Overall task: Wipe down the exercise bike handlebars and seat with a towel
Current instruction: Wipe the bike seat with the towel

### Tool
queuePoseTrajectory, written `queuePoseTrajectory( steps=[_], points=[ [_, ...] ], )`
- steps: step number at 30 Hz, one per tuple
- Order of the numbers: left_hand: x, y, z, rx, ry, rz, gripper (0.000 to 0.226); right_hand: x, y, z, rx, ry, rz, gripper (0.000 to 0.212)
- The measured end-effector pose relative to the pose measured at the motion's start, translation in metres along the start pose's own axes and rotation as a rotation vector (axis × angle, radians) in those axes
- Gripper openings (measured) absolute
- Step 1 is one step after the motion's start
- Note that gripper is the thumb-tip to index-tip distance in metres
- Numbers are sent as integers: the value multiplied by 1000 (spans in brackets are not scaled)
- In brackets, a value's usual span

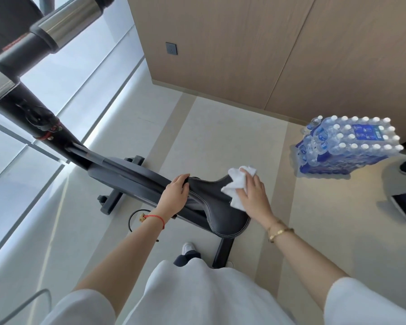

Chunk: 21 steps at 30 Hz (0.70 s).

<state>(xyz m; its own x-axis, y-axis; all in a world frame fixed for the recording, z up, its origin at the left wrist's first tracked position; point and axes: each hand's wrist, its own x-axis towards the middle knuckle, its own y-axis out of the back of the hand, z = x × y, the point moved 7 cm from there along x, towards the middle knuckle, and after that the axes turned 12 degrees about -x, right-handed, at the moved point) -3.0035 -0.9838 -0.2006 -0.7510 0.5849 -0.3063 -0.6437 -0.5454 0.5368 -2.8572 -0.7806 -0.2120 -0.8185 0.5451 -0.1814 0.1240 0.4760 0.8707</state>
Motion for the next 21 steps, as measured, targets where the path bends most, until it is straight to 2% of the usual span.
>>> queuePoseTrajectory(
  steps=[2, 5, 10, 12, 15, 18, 21],
  points=[
    [0, 0, 1, -4, 3, -1, 40, 25, 7, 2, 61, -72, -100, 35],
    [-1, 0, 2, -6, -1, 4, 40, 50, 12, -13, -33, -83, -246, 34],
    [-1, 1, 3, -9, 12, 9, 40, 70, -9, -68, -497, 157, -504, 47],
    [-1, 1, 4, -8, 6, 13, 39, 67, -23, -91, -524, 228, -555, 50],
    [-1, 0, 4, -10, 7, 18, 39, 59, -30, -101, -473, 282, -511, 50],
    [-1, 0, 2, -14, 13, 3, 40, 52, -19, -79, -488, 462, -303, 35],
    [0, 0, 3, -16, -3, 3, 40, 53, -3, -48, -449, 429, -214, 33]
  ],
)
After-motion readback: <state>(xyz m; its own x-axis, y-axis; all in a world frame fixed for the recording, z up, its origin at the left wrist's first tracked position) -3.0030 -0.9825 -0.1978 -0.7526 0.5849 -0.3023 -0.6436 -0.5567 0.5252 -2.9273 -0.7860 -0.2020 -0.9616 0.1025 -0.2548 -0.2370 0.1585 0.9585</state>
